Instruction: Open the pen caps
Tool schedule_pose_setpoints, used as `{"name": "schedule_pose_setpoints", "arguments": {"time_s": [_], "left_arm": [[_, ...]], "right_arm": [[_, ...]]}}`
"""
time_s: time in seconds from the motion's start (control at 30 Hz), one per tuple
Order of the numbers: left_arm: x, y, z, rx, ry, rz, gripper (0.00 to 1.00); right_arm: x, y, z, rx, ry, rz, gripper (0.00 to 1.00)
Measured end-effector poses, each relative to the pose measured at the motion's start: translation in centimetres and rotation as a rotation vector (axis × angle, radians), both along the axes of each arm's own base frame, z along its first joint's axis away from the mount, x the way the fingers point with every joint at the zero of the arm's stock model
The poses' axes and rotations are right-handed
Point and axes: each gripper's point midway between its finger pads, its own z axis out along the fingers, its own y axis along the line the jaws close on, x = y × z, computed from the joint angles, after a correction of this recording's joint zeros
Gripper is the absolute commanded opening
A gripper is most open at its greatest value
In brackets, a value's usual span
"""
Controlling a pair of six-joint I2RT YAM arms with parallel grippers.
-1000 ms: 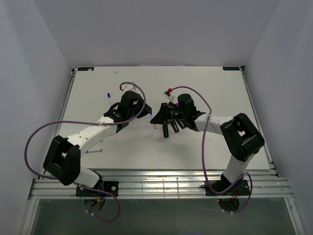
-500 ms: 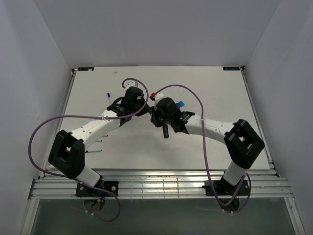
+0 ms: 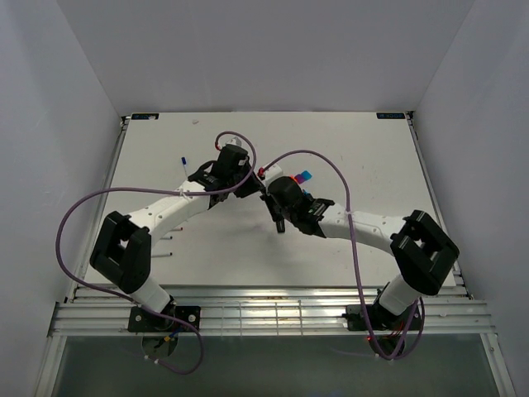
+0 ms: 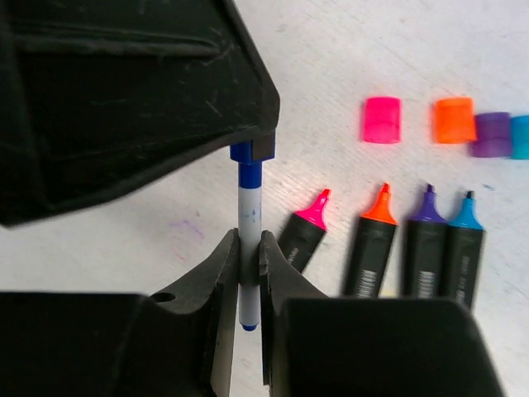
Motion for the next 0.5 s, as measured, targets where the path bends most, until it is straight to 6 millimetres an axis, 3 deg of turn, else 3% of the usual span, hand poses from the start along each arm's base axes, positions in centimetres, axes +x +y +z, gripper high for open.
{"name": "schedule_pose_setpoints", "arguments": {"time_s": [0.23,0.5], "left_arm": [[-1.5,0.5,0.3,-0.03,-0.032,-0.021,0.0],[-1.9,0.1,1.4,-0.092,-0.099,-0.056,0.0]], "right_arm": [[-2.0,0.7,0.4,0.355,0.211,0.134,0.08],[-3.4,1.0,2.3,0.802,0.509,0.291,0.08]]}}
